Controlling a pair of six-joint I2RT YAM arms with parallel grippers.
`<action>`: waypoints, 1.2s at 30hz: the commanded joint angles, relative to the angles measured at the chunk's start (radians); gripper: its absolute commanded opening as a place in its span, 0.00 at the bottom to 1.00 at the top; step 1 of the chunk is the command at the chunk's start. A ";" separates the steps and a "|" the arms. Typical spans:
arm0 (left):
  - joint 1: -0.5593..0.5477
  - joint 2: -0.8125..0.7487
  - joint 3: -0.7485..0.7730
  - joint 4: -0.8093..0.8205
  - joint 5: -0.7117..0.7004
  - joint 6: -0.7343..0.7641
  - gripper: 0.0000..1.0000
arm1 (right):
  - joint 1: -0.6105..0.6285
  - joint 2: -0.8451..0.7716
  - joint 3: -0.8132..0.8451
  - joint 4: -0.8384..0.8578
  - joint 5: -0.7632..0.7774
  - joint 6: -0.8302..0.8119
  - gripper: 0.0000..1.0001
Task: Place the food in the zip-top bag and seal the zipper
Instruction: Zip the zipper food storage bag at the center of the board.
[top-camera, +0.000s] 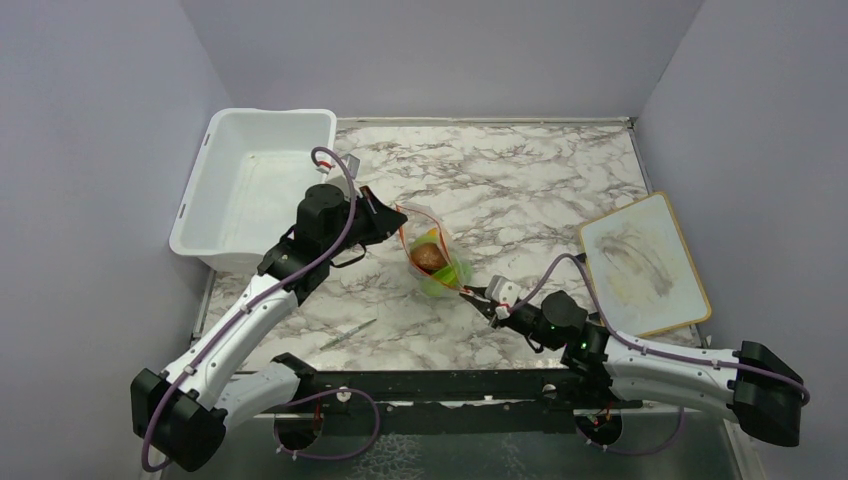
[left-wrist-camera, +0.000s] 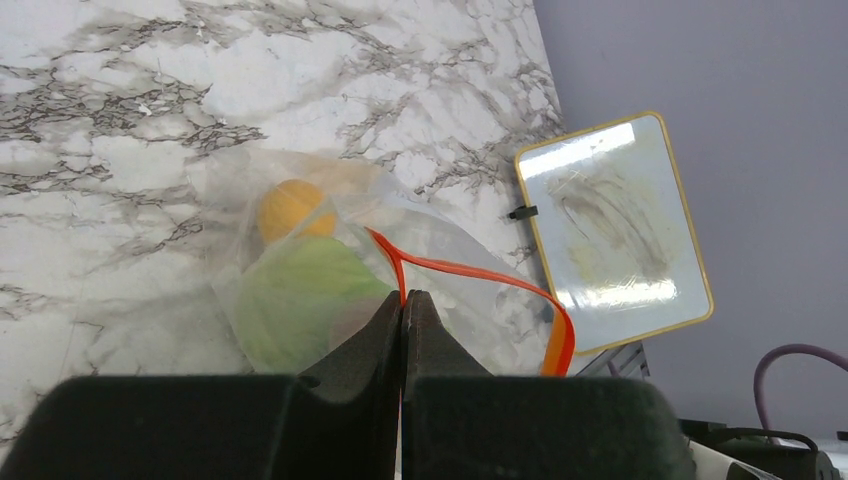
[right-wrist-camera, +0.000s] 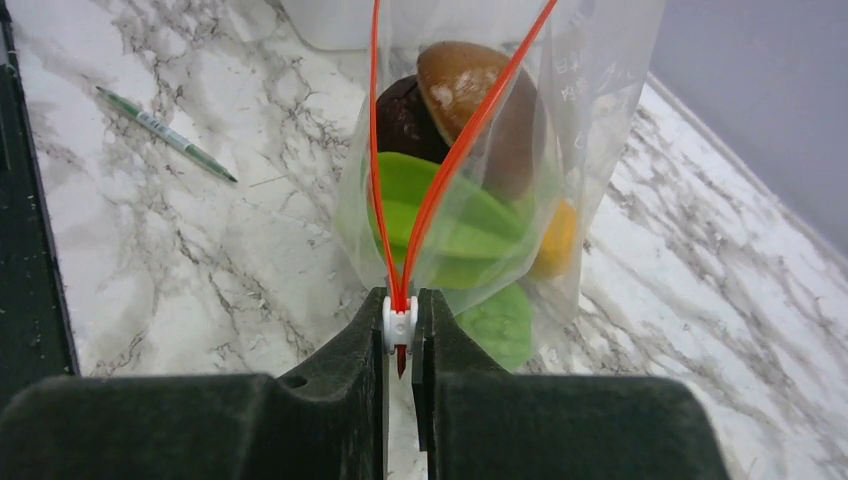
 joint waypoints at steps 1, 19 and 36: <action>-0.003 -0.038 0.003 0.015 -0.035 -0.001 0.03 | 0.006 -0.031 -0.009 0.146 0.040 -0.032 0.01; -0.003 -0.193 0.006 0.174 0.640 0.905 0.77 | 0.004 -0.098 0.306 -0.416 -0.054 0.001 0.01; -0.009 -0.066 -0.013 0.142 1.035 1.012 0.91 | 0.005 0.115 0.658 -0.767 -0.239 0.056 0.01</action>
